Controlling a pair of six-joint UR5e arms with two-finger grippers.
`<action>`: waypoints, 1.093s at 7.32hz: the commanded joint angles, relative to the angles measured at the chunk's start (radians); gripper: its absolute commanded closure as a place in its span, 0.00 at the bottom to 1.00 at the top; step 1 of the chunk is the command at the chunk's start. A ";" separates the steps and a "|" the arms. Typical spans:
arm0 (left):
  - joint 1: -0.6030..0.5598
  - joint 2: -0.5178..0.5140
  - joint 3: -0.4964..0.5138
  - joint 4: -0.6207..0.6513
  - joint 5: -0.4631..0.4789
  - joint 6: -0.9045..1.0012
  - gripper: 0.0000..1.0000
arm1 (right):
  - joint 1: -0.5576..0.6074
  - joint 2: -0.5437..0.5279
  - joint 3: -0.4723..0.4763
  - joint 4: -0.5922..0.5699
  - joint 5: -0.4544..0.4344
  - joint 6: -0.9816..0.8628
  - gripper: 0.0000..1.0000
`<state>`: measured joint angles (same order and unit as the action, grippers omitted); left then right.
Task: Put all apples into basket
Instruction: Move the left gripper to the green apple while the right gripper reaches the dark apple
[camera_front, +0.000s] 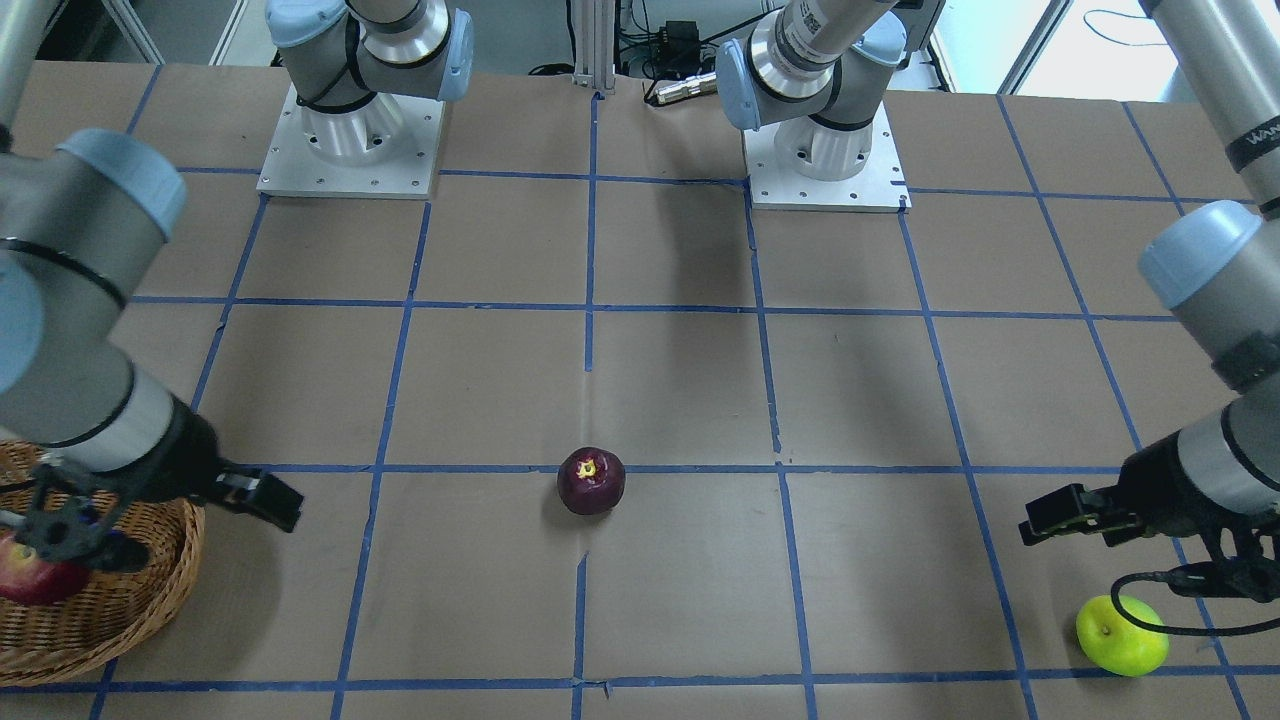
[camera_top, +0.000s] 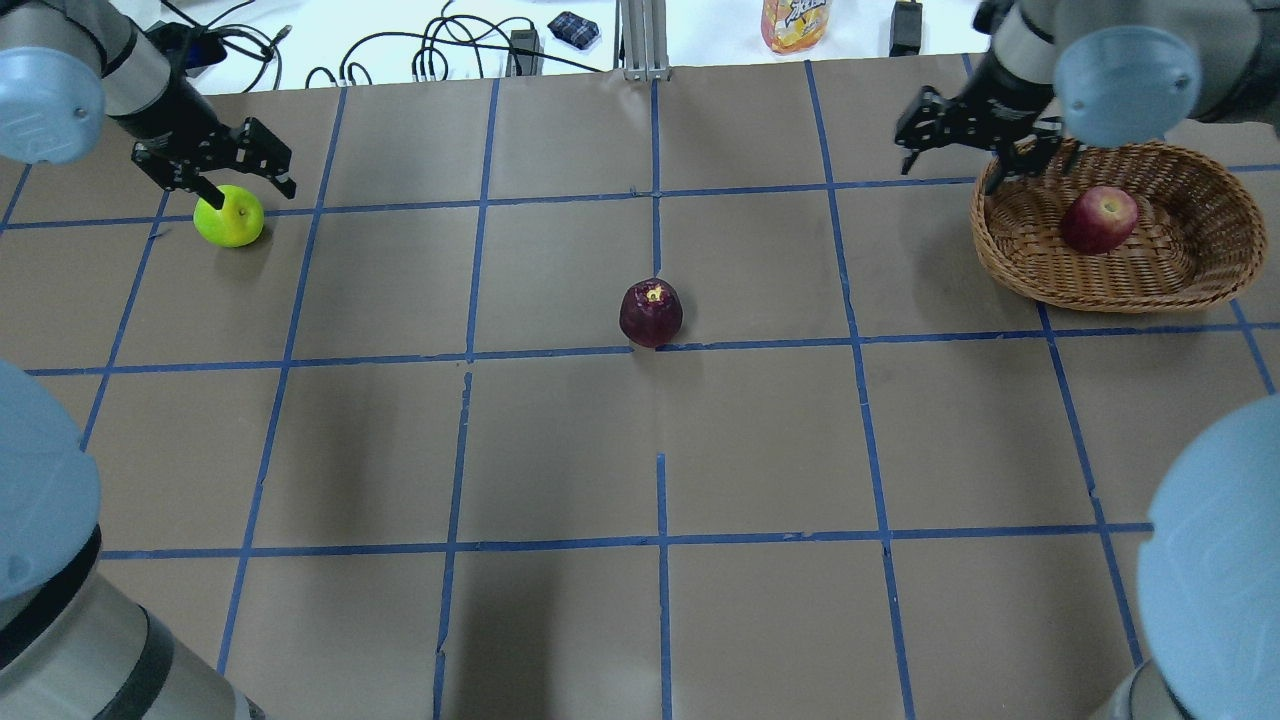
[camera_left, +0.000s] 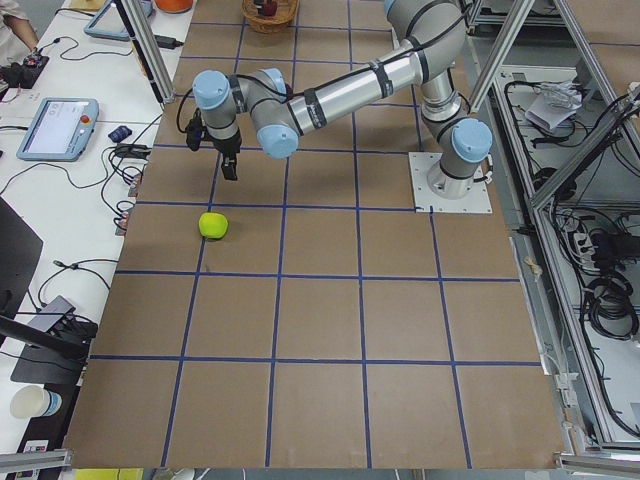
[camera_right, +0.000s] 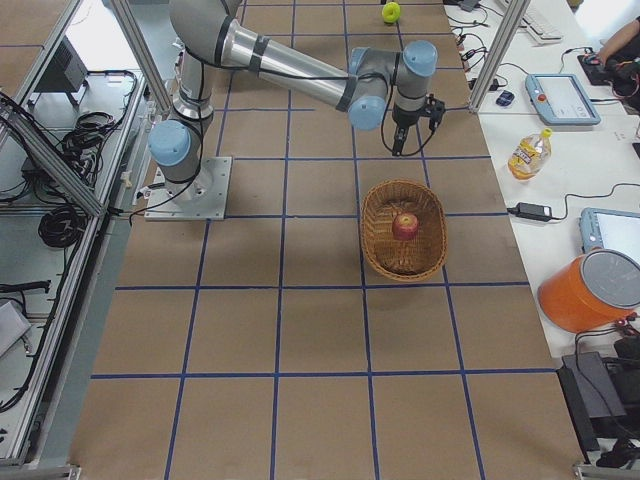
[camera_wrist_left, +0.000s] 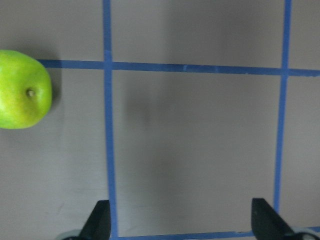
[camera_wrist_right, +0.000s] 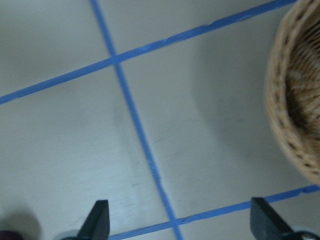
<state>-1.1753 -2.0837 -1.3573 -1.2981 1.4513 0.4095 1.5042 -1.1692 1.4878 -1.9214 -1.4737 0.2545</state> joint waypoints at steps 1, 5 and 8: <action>0.086 -0.074 0.067 0.005 -0.006 0.191 0.00 | 0.201 0.037 -0.004 -0.010 0.003 0.300 0.00; 0.163 -0.238 0.188 0.007 -0.132 0.318 0.00 | 0.378 0.115 -0.004 -0.073 0.018 0.523 0.00; 0.163 -0.275 0.193 0.011 -0.192 0.322 0.00 | 0.389 0.149 -0.009 -0.091 0.056 0.526 0.00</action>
<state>-1.0133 -2.3370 -1.1668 -1.2889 1.2790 0.7295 1.8899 -1.0377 1.4803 -2.0071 -1.4245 0.7819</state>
